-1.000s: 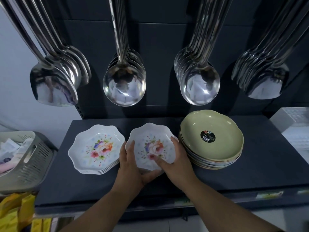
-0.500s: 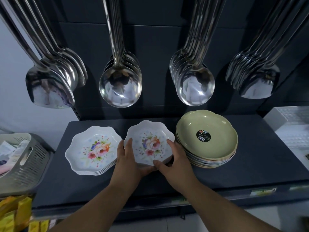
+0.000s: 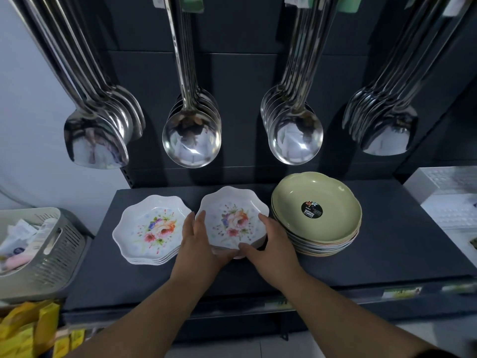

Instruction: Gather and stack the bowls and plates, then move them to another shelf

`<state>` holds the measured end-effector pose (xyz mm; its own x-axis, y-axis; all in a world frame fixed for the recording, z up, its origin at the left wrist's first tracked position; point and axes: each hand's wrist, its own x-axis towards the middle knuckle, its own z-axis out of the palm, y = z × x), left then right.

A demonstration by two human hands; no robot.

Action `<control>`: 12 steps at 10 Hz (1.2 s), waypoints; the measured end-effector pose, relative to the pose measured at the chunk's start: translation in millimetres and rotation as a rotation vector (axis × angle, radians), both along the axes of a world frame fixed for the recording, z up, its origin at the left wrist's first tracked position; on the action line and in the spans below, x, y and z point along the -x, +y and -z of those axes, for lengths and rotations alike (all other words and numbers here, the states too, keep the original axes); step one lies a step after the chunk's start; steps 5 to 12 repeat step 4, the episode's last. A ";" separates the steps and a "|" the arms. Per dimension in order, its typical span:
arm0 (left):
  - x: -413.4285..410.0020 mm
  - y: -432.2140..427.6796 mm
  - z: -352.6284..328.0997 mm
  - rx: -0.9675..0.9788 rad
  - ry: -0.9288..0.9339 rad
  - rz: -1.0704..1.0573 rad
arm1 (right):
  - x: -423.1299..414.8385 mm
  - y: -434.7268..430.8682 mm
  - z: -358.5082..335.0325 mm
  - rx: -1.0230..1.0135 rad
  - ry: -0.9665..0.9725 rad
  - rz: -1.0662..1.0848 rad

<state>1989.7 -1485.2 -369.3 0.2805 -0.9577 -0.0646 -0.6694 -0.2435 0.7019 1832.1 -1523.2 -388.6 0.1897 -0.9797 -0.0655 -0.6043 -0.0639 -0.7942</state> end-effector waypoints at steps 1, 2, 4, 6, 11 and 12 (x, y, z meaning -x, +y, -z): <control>-1.0 8.4 -12.7 0.046 -0.019 0.011 | 3.7 3.5 -10.1 0.000 0.010 0.000; -3.4 17.3 -27.1 0.069 -0.052 0.036 | 7.0 8.4 -25.1 0.000 0.026 -0.004; -5.3 33.4 -71.3 0.093 -0.109 -0.004 | 12.8 22.0 -69.1 0.030 0.017 0.016; -5.3 33.4 -71.3 0.093 -0.109 -0.004 | 12.8 22.0 -69.1 0.030 0.017 0.016; -5.3 33.4 -71.3 0.093 -0.109 -0.004 | 12.8 22.0 -69.1 0.030 0.017 0.016; -5.3 33.4 -71.3 0.093 -0.109 -0.004 | 12.8 22.0 -69.1 0.030 0.017 0.016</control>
